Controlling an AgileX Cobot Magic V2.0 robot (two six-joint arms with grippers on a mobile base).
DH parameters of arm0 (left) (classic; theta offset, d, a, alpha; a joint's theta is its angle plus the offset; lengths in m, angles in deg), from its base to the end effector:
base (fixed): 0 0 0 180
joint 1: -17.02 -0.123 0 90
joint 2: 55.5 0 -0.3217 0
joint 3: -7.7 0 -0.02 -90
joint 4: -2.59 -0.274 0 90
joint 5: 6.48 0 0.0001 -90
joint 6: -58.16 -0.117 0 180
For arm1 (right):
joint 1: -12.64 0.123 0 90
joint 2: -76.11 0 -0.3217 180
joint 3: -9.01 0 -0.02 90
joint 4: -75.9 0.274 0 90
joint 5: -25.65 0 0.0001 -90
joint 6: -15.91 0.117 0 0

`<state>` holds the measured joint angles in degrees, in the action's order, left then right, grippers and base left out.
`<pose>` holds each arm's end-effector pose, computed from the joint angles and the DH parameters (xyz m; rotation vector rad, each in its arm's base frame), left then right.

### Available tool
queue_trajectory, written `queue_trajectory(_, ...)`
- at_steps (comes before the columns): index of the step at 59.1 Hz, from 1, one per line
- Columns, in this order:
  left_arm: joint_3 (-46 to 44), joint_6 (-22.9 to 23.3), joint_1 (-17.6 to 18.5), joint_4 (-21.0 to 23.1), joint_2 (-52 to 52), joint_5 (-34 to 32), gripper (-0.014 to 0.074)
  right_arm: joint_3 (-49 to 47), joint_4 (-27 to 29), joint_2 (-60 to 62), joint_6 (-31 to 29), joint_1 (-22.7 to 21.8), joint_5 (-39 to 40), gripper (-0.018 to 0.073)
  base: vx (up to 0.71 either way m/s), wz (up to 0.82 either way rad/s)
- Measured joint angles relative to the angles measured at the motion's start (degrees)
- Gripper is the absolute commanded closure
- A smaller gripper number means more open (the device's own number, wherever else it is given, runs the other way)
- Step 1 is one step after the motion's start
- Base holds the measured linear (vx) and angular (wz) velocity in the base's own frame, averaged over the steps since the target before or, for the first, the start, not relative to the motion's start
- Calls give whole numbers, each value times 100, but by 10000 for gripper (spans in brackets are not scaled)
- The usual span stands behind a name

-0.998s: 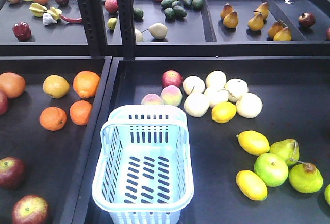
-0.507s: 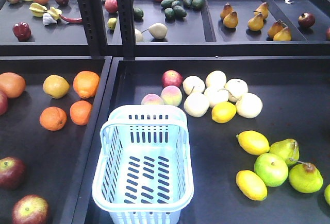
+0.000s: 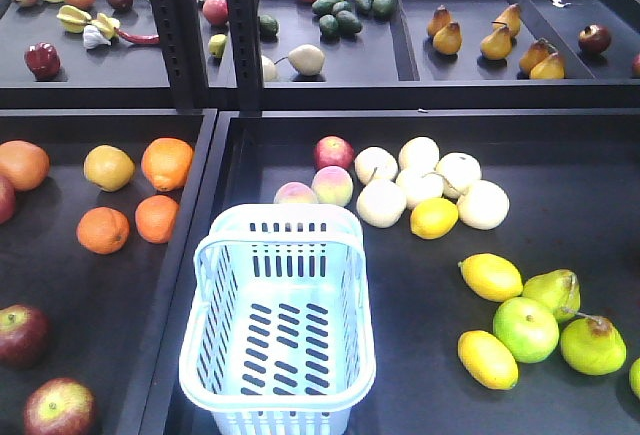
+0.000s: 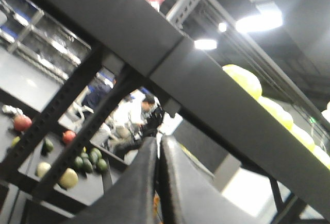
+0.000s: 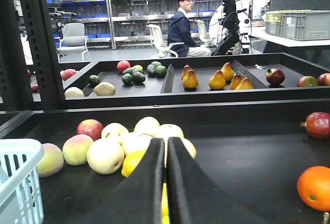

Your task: Pick three apples into basket with both arms

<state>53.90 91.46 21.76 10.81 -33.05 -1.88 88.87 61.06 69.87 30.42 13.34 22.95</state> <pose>0.0623 -0.0065 0.3979 -0.4032 1.2458 -0.6991 0.0692 -0.0006 0.1991 -0.0042 1.5483 -0.0040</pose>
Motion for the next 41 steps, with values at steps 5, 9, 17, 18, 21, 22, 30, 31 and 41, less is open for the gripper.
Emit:
queue_trajectory(5,-117,-185,285,0,275,5,603,0,0,0,0,0,0,564,0,0)
queue_trajectory(9,-219,-460,516,0,464,44,603,0,0,0,0,0,0,564,0,0)
queue_trajectory(17,-437,-1007,999,0,860,270,603,0,0,0,0,0,0,564,0,0)
queue_trajectory(18,-477,-1098,1064,0,925,296,603,0,0,0,0,0,0,564,0,0)
queue_trajectory(21,-569,-1302,1199,0,1080,337,603,0,0,0,0,0,0,564,0,0)
queue_trajectory(22,-597,-1355,1234,0,1126,345,603,0,0,0,0,0,0,564,0,0)
queue_trajectory(30,-951,-1740,1466,0,1607,510,603,0,0,0,0,0,0,564,0,0)
queue_trajectory(31,-996,-1788,1483,0,1657,545,603,0,0,0,0,0,0,564,0,0)
queue_trajectory(41,-1603,-2337,1633,0,2312,1250,603,0,0,0,0,0,0,564,0,0)
